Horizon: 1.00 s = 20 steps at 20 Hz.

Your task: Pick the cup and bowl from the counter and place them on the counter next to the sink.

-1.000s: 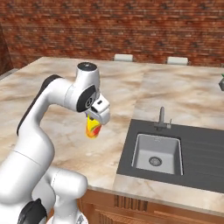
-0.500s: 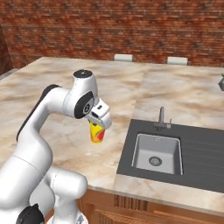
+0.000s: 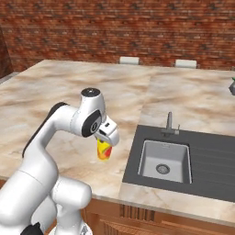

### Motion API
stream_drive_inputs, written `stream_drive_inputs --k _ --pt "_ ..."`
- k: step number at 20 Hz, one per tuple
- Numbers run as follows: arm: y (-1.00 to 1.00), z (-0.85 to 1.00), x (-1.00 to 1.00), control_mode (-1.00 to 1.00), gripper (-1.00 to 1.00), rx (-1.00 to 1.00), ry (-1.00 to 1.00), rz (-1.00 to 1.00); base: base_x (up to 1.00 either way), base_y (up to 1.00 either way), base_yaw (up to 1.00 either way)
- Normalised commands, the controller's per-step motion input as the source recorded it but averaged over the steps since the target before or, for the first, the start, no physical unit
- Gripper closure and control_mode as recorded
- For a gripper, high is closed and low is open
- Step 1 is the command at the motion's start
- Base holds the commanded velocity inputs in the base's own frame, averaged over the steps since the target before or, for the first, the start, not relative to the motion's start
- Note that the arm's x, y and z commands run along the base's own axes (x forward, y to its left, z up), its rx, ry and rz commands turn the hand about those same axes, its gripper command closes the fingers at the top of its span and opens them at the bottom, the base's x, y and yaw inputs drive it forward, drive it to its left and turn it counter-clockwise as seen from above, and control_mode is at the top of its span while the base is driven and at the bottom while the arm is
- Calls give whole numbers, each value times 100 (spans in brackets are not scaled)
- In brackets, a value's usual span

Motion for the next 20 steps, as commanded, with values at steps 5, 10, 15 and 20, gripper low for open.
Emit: stream_drive_inputs --k 5,10,15,20 --pt "-17 -35 5 -100 100 6 4 0 0 0 0" --pt "-4 -4 5 -100 100 0 0 0 0 0 0" --pt "0 0 4 -100 100 0 0 0 0 0 0" --pt "0 -26 10 -100 100 -2 0 1 0 0 0"
